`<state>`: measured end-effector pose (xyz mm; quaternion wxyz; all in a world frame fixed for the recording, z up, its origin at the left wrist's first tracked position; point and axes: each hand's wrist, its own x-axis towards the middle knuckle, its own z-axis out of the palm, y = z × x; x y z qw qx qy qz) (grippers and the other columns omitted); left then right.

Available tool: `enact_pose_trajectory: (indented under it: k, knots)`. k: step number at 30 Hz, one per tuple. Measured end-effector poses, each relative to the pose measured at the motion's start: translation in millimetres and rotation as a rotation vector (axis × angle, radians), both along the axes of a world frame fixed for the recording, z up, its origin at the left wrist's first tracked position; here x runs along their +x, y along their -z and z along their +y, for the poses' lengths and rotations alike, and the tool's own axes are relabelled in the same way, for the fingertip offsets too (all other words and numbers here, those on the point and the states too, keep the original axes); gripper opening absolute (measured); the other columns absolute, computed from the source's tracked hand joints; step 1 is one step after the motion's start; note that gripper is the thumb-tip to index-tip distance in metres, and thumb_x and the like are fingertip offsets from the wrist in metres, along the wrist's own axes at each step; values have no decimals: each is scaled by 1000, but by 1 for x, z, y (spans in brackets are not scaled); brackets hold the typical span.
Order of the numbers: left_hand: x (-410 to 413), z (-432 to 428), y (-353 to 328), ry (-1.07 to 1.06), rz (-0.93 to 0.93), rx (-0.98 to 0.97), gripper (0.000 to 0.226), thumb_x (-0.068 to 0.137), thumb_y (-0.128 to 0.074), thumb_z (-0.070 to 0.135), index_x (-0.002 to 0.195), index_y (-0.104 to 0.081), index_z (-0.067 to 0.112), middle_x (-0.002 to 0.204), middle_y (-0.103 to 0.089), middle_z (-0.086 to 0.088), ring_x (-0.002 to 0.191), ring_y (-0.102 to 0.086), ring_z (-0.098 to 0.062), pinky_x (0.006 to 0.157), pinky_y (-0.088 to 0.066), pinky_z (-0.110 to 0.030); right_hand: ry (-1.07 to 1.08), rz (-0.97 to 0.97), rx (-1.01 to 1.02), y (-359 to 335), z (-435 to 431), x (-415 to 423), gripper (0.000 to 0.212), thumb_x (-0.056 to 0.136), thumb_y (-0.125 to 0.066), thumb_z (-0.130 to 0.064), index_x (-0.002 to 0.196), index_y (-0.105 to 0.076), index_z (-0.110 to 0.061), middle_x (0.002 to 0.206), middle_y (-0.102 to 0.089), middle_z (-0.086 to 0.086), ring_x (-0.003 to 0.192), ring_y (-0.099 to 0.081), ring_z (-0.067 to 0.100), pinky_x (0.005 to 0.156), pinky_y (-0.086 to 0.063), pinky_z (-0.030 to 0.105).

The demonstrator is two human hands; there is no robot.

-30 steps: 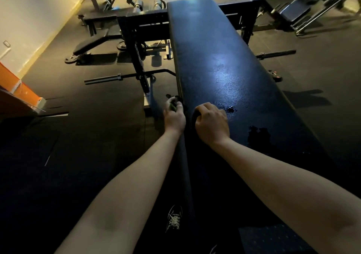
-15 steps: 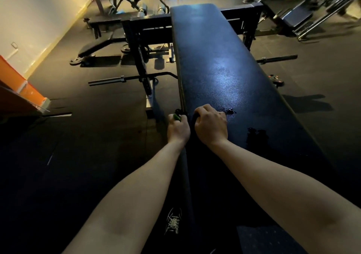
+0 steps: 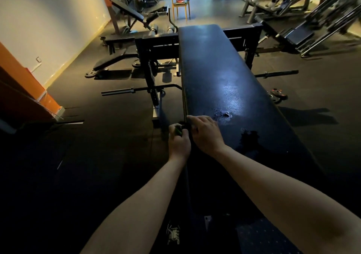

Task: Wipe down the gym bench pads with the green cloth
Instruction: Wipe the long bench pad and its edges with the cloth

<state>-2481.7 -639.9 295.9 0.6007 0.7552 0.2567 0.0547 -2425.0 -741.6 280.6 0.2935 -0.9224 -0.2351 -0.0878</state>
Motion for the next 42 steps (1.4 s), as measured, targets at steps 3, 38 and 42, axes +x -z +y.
enact_pose_trajectory:
  k: [3, 38, 42]
  knots:
    - [13, -3, -25, -2, -152, -102, 25, 104, -46, 22, 125, -50, 9, 109, -61, -11, 85, -60, -13, 63, -44, -12, -141, 197, 398, -12, 1, -4, 53, 93, -50, -25, 146, -44, -28, 139, -50, 5, 127, -46, 19, 105, -39, 26]
    - [93, 16, 42, 331, -40, 464, 84, 85, -57, 56, 153, -32, 15, 154, -41, -12, 137, -39, -34, 112, -35, -45, 8, 198, -107, -14, 18, 102, 40, 87, -60, -6, 121, -70, -25, 112, -62, 11, 104, -54, 33, 94, -47, 41]
    - [94, 17, 46, 353, 21, 441, 96, 93, -59, 53, 160, -3, 11, 167, -7, -8, 150, -12, -30, 121, -13, -41, 253, 126, -90, -5, -34, 96, 41, 84, -58, 0, 116, -72, -20, 107, -64, 15, 97, -58, 40, 88, -51, 43]
